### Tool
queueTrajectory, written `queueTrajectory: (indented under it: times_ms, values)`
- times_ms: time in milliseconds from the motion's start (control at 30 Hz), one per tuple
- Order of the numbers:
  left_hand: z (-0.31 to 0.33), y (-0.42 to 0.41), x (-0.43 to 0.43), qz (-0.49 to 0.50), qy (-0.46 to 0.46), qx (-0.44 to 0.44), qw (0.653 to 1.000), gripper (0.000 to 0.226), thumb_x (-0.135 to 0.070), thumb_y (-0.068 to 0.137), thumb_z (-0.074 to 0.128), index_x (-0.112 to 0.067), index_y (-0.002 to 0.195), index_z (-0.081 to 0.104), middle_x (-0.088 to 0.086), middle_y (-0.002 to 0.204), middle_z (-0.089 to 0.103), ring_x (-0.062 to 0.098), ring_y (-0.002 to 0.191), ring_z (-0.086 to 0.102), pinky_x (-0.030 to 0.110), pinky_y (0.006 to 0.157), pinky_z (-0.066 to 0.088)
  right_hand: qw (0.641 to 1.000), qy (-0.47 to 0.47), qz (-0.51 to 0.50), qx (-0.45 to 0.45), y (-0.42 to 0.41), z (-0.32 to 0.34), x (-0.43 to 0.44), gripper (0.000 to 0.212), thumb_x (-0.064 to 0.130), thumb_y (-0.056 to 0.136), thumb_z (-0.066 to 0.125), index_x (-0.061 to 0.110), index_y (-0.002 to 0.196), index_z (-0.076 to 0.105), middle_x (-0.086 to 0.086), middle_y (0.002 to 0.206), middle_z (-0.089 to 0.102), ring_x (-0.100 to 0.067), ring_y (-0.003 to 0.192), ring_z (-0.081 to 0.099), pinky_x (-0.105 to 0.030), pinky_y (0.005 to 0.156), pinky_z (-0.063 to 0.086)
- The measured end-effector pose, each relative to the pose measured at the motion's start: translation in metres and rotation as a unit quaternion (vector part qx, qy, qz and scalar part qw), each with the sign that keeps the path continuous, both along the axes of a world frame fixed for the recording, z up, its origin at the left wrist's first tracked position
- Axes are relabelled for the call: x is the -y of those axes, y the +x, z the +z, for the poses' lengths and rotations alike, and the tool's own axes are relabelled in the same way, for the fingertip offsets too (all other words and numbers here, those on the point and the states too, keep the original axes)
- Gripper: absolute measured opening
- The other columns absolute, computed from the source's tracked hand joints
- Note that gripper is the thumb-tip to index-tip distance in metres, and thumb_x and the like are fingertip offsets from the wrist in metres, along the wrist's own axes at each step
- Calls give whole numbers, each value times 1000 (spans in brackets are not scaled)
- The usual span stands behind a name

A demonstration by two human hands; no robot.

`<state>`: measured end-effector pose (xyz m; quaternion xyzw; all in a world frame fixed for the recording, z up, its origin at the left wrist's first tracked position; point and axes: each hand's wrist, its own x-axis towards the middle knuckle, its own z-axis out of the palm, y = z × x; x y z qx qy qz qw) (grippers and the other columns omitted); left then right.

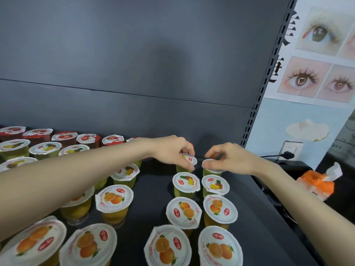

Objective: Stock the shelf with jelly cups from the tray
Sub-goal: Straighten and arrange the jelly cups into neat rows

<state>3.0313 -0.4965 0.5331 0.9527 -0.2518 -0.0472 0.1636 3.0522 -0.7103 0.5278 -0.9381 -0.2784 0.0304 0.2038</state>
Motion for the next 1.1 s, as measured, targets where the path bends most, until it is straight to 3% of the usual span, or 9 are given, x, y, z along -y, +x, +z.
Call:
queueTrajectory:
  times_ms: [133,333,533,633,733,933,1100]
  values:
    - [1,0,-2,20,5,14,1000,41,-45,80,69,-19,111,63,-6,99,63,12,91,59,26,79,49,1000,12,8,-22,0,1,-5,34,44,81,69,24,109,64,7,102,68,-6,91,64,-26,81,54]
    - [3,-7,-24,61,3,19,998,46,-50,76,71,-19,109,64,-4,101,66,13,91,61,30,82,53,998,48,27,9,2,-5,-24,26,41,79,71,23,97,67,6,97,67,-8,88,63,-31,80,56]
    - [6,-15,-39,67,-4,19,998,41,-46,77,71,-18,107,67,-8,104,65,8,92,60,24,80,51,997,61,46,28,-3,-8,-40,33,43,81,70,19,104,66,8,103,61,-8,90,59,-22,75,52]
    - [7,-16,-42,63,11,30,997,39,-43,79,70,-17,107,68,-9,103,63,5,88,57,18,74,48,998,33,43,15,-3,-3,-37,34,45,80,70,23,106,66,14,99,55,-9,91,57,-22,74,53]
    - [6,-17,-45,71,14,48,996,39,-46,78,70,-17,105,69,-11,98,59,3,83,54,14,66,42,998,35,44,-22,-3,0,-36,33,41,78,73,25,106,67,9,104,57,-12,89,61,-25,66,58]
    - [7,-18,-51,54,48,45,996,41,-42,77,73,-18,110,70,-4,112,63,8,91,57,28,81,52,997,60,44,26,-8,-5,-47,32,35,80,73,19,107,68,10,106,54,-10,91,58,-28,79,53]
    - [1,-18,-57,73,42,55,995,40,-44,77,72,-13,100,71,5,104,67,16,87,61,32,74,54,997,35,52,48,-9,-7,-49,38,39,79,72,22,113,67,8,109,51,-11,99,54,-30,87,50]
